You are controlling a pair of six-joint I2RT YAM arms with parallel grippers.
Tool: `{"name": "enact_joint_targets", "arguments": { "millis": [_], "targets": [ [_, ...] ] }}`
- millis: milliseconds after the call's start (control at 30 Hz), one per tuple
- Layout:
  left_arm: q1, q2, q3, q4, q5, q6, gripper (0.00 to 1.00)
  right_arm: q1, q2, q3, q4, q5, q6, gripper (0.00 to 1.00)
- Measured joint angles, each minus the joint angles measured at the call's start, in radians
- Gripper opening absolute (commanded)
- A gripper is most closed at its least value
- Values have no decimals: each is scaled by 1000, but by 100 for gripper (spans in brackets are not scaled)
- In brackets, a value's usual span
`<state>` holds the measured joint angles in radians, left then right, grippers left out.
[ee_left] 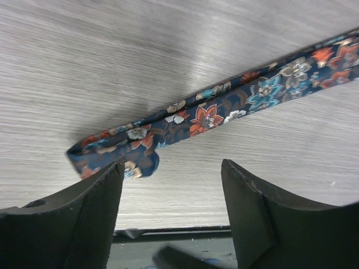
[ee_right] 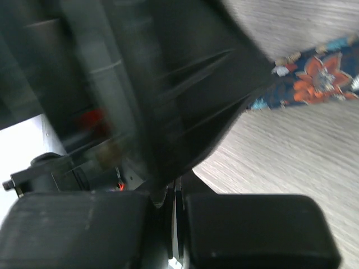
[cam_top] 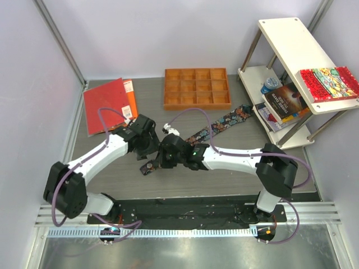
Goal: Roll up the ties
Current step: Roll the tie at the center of the board.
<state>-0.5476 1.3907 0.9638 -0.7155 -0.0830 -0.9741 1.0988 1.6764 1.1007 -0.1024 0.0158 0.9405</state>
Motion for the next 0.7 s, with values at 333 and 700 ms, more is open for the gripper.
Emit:
{"name": "enact_joint_targets", "arguments": {
  "millis": [333,700],
  "targets": [
    [186,-229,-35,-83,8,76,74,-26,143,114,3,-65,0,2],
    [234,-376,-192,-135,44,110,74,-66,240,150,6,-115,-6,1]
  ]
}}
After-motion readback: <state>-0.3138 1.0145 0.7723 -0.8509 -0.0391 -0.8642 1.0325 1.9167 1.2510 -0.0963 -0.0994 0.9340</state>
